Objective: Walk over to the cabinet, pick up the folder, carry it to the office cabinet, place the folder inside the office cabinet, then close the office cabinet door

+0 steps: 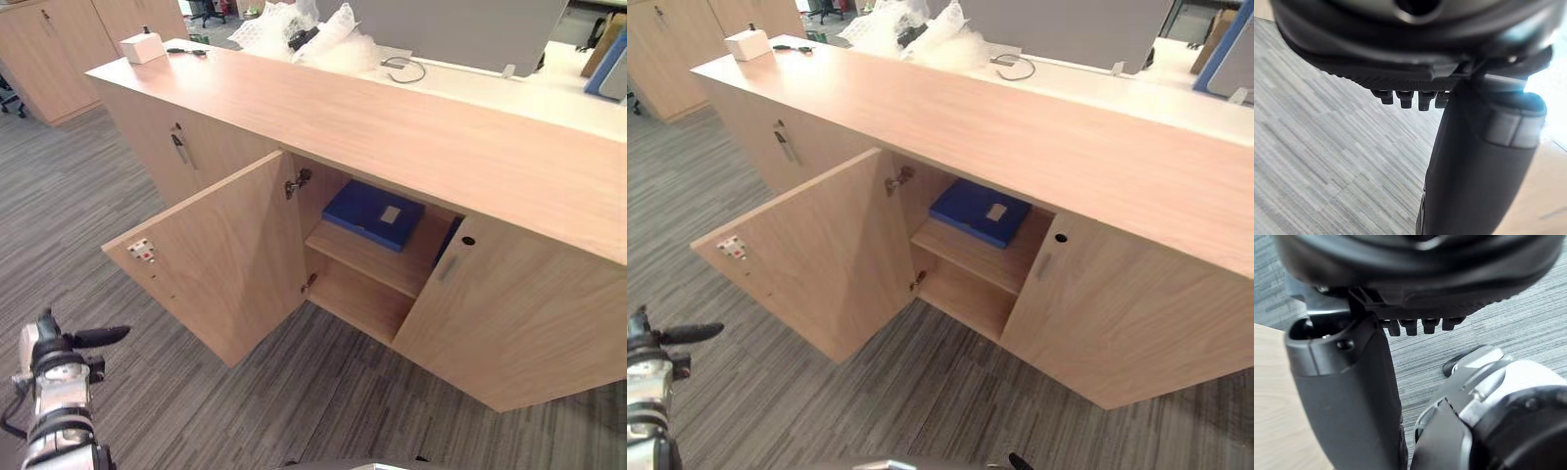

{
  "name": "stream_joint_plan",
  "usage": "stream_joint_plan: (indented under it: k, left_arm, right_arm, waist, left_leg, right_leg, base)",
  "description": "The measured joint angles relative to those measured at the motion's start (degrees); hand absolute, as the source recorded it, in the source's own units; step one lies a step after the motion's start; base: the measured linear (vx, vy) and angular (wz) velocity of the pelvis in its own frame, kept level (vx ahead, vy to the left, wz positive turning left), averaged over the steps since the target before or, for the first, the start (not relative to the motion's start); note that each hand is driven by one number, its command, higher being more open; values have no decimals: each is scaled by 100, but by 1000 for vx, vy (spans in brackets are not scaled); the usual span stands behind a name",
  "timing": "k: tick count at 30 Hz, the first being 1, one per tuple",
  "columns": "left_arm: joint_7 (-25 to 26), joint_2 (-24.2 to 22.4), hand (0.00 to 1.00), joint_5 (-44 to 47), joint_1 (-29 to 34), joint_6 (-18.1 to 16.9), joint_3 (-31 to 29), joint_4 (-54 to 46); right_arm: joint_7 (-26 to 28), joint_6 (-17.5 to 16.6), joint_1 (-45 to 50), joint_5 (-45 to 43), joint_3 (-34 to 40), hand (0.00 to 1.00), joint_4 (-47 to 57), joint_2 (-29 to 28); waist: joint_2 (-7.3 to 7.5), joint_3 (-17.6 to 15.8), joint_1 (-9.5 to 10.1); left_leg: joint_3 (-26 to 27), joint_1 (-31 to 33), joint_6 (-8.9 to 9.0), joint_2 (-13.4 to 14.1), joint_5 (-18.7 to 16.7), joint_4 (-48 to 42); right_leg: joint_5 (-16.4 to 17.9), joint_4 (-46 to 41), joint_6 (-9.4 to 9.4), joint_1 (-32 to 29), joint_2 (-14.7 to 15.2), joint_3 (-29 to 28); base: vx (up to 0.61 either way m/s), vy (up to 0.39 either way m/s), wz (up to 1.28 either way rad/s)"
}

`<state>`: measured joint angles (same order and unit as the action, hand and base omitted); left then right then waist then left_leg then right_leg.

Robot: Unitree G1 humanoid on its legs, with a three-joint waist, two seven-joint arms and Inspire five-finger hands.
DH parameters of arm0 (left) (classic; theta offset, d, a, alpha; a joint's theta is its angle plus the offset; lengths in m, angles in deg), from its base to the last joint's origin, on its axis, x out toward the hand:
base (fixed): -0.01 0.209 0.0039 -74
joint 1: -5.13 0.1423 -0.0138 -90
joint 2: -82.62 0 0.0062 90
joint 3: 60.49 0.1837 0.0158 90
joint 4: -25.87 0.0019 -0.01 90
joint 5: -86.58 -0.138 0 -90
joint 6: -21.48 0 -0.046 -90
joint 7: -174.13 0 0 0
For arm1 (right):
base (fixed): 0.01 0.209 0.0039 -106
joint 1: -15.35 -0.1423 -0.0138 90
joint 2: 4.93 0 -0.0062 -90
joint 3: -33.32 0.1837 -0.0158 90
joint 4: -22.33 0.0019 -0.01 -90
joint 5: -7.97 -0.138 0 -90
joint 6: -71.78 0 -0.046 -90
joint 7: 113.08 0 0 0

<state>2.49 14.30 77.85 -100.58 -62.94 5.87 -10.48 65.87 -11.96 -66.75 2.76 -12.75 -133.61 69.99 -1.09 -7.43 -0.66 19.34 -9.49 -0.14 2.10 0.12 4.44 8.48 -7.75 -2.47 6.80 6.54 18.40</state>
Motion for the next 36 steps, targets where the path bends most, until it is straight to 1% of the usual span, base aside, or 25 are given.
stream_joint_plan:
  k: [1, 2, 4, 6, 7, 9, 10, 13, 15, 17, 21, 26, 29, 31, 32, 33, 36]
  left_arm:
    - [-84, 0, 100, -94, -153, -11, 298, 25]
    - [-133, 7, 100, -106, -211, -21, 379, 26]
    - [-250, 17, 100, -93, -452, -55, 559, 71]
    - [-282, 73, 100, -22, -712, -66, 821, 158]
    - [-265, 121, 100, 49, -789, -48, 847, 296]
    - [-409, 361, 100, 192, -832, -68, 1252, 400]
    - [-455, 397, 100, 198, -844, -81, 1360, 400]
    - [-769, 618, 100, 187, -933, -175, 1890, 471]
    - [-884, 721, 100, 124, -1053, -181, 2125, 585]
    - [-951, 790, 100, 102, -1191, -185, 2357, 722]
    - [-1028, 810, 100, -102, -1378, -193, 2716, 859]
    - [-987, 697, 100, 11, -1467, -193, 2878, 880]
    - [-936, 482, 100, 206, -1454, -184, 3085, 633]
    - [-889, 443, 100, 264, -1307, -169, 3339, 223]
    - [-849, 448, 100, 280, -1006, -139, 3504, -331]
    - [-831, 442, 100, 318, -914, -131, 3610, -528]
    - [-829, 437, 100, 410, -477, -115, 4269, -1557]
  right_arm:
    - [13, -26, 55, -58, 2, 100, -12, 58]
    - [23, -32, 63, -117, 1, 100, -12, 87]
    - [68, -64, 55, -189, -1, 100, 1, 197]
    - [81, -69, 79, -196, -3, 100, -2, 211]
    - [82, -70, 86, -200, -4, 100, -1, 204]
    - [88, -73, 107, -216, -7, 100, 0, 198]
    - [94, -76, 119, -219, -8, 100, 4, 198]
    - [136, -83, 199, -238, -10, 100, 15, 137]
    - [177, -83, 199, -237, -10, 100, 17, 79]
    - [208, -83, 205, -237, -11, 100, 17, 41]
    - [215, -84, 299, -236, -14, 100, 55, -14]
    - [202, -89, 307, -238, -31, 100, 56, -43]
    - [167, -146, 310, -304, -143, 100, 52, -42]
    - [162, -152, 302, -386, -200, 100, 52, -33]
    - [152, -166, 296, -386, -240, 100, 49, -31]
    - [143, -170, 296, -387, -240, 100, 44, -31]
    - [62, -193, 266, -387, -240, 100, 5, -16]
  waist:
    - [-49, 56, -22]
    - [-70, 75, -12]
    - [-221, 75, -7]
    - [-232, 81, -12]
    - [-223, 83, -12]
    - [-175, 74, -15]
    - [-161, 75, -9]
    - [-46, 136, 33]
    - [21, 151, 31]
    - [56, 156, 32]
    - [70, 158, 28]
    - [111, 159, 21]
    - [117, 160, 29]
    - [118, 161, 37]
    - [121, 162, 60]
    - [121, 162, 71]
    - [123, 163, 163]
  left_leg:
    - [-74, -16, 85, 57, -28, -22]
    - [-58, -16, 90, 84, -27, -38]
    - [33, -19, 193, 191, -36, -59]
    - [48, -45, 249, 256, -39, -73]
    - [53, -55, 255, 272, -37, -76]
    - [65, -75, 272, 293, -36, -82]
    - [66, -79, 274, 290, -37, -82]
    - [87, -131, 286, 234, -46, -70]
    - [121, -142, 287, 205, -47, -66]
    - [164, -147, 287, 180, -47, -49]
    - [201, -155, 248, 74, -16, 45]
    - [199, -97, 210, -21, 6, 47]
    - [63, 9, 153, -100, 41, 47]
    - [-40, 67, 125, -149, 61, 47]
    - [-113, 96, 104, -194, 74, 47]
    - [-149, 108, 92, -212, 82, 47]
    - [-333, 204, 10, -329, 122, 48]
  right_leg:
    - [12, -21, -21, 34, -35, -25]
    - [10, -28, -14, 21, -62, -55]
    - [10, -31, 41, 8, -179, -152]
    - [5, -46, 111, 21, -237, -172]
    - [9, -63, 134, 20, -249, -179]
    - [13, -94, 167, 16, -265, -201]
    - [12, -104, 168, 13, -259, -205]
    - [9, -124, 163, 13, -207, -267]
    - [0, -122, 147, 8, -174, -295]
    - [-22, -101, 110, -1, -138, -326]
    - [-87, -34, 4, -27, -52, -367]
    - [-203, 71, -94, -45, 29, -380]
    - [-249, 123, -154, -44, 116, -230]
    - [-267, 133, -184, -41, 166, -114]
    - [-284, 139, -212, -29, 217, -39]
    - [-291, 144, -225, -16, 236, 3]
    - [-346, 171, -316, 10, 352, 199]
  base:
    - [-3, -108, 12]
    - [24, -122, -2]
    - [11, -143, -22]
    - [-2, -105, -11]
    - [-15, -76, -7]
    - [-24, -47, -4]
    - [-41, 6, 1]
    - [-42, 34, -1]
    - [-50, 39, -7]
    - [-68, 41, -8]
    - [-70, 57, -4]
    - [-38, 41, 1]
    - [-25, 33, 29]
    - [-15, 27, 33]
    - [-16, 29, 27]
    - [-25, 37, 38]
    - [-33, 34, 37]
